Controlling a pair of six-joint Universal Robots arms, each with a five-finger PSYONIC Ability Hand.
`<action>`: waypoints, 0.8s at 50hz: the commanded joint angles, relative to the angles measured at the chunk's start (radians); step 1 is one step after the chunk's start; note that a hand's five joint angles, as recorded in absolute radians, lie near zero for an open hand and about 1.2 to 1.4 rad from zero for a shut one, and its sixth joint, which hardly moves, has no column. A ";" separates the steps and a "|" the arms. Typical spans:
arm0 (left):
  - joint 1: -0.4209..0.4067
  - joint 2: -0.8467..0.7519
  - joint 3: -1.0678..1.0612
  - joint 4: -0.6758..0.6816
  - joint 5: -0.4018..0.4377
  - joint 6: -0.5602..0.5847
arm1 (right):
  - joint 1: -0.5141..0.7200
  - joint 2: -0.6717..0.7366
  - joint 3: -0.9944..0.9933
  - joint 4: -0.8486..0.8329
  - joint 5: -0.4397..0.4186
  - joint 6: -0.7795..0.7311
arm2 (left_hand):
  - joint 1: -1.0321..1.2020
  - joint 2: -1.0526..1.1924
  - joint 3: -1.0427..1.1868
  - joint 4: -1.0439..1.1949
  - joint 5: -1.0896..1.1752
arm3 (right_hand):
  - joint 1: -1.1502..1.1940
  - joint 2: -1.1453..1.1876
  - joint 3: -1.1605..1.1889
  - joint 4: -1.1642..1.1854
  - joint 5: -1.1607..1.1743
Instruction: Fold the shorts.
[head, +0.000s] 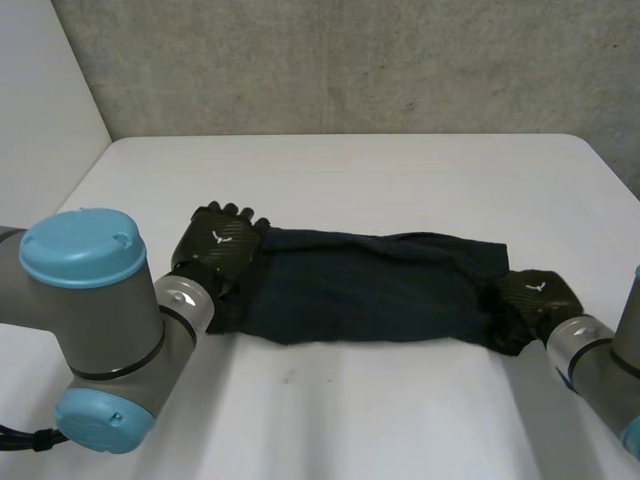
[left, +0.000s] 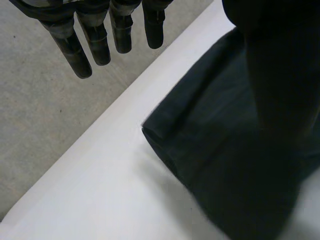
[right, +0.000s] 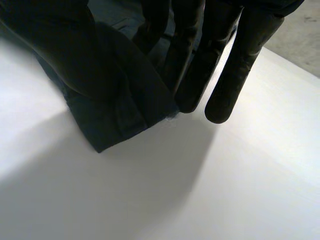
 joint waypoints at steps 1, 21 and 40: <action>0.000 0.061 -0.012 -0.010 0.000 -0.027 | -0.063 -0.127 -0.028 0.116 0.004 -0.209 | 0.014 0.006 -0.004 0.006 -0.009 | 0.573 0.258 0.217 0.206 0.293; 0.043 0.209 -0.040 -0.010 0.000 -0.087 | 0.500 0.035 -0.427 0.180 0.004 -0.602 | 0.014 0.006 -0.004 0.006 -0.009 | 0.573 0.258 0.217 0.206 0.293; 0.106 0.221 0.037 -0.003 -0.001 -0.151 | 0.658 0.100 -0.454 0.103 -0.203 -0.482 | 0.014 0.006 -0.004 0.006 -0.009 | -0.649 -0.964 -1.004 -1.016 -0.929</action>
